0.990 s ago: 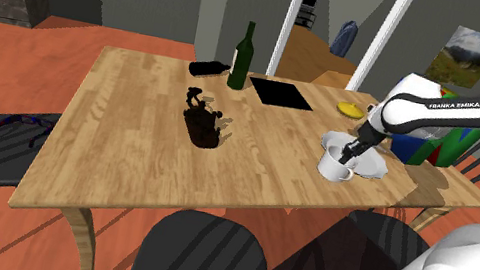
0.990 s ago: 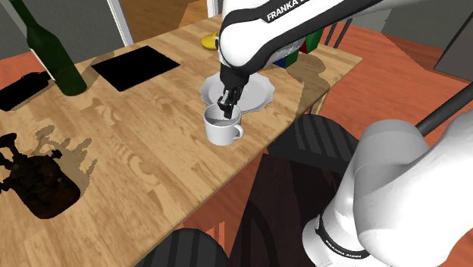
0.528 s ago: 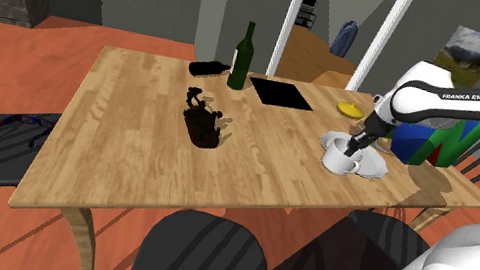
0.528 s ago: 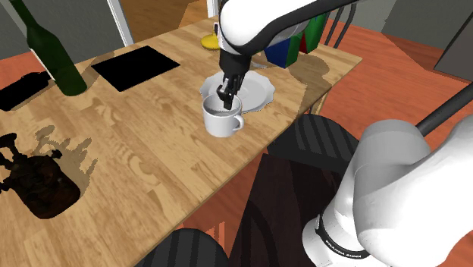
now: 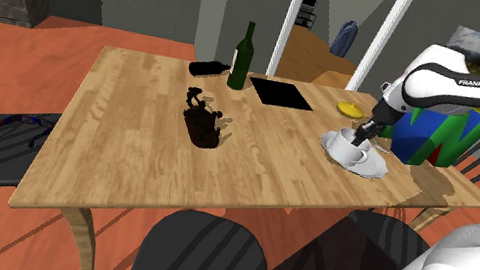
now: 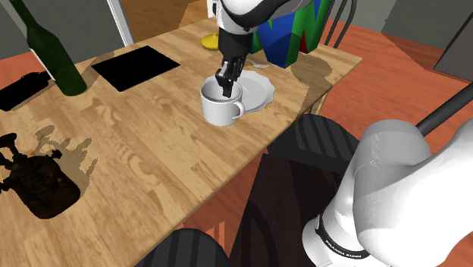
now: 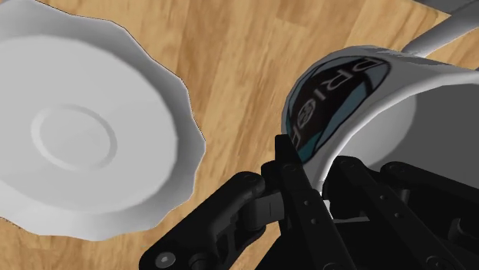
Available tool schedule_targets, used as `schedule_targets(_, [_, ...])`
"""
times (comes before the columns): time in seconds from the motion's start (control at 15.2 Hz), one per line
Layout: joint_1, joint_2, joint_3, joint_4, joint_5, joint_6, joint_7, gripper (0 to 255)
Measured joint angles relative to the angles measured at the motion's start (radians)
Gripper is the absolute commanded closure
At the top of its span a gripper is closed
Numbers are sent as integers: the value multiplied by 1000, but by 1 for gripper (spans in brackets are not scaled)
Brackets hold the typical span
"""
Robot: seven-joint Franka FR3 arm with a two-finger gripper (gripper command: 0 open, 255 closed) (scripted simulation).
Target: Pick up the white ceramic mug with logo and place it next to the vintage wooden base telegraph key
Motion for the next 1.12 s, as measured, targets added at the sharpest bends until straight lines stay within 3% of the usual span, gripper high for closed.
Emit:
schedule_targets(0.46, [2, -23, 18, 75, 6, -98, 8, 255])
schedule_targets(1.12, [113, 142, 149, 188, 99, -51, 181, 255])
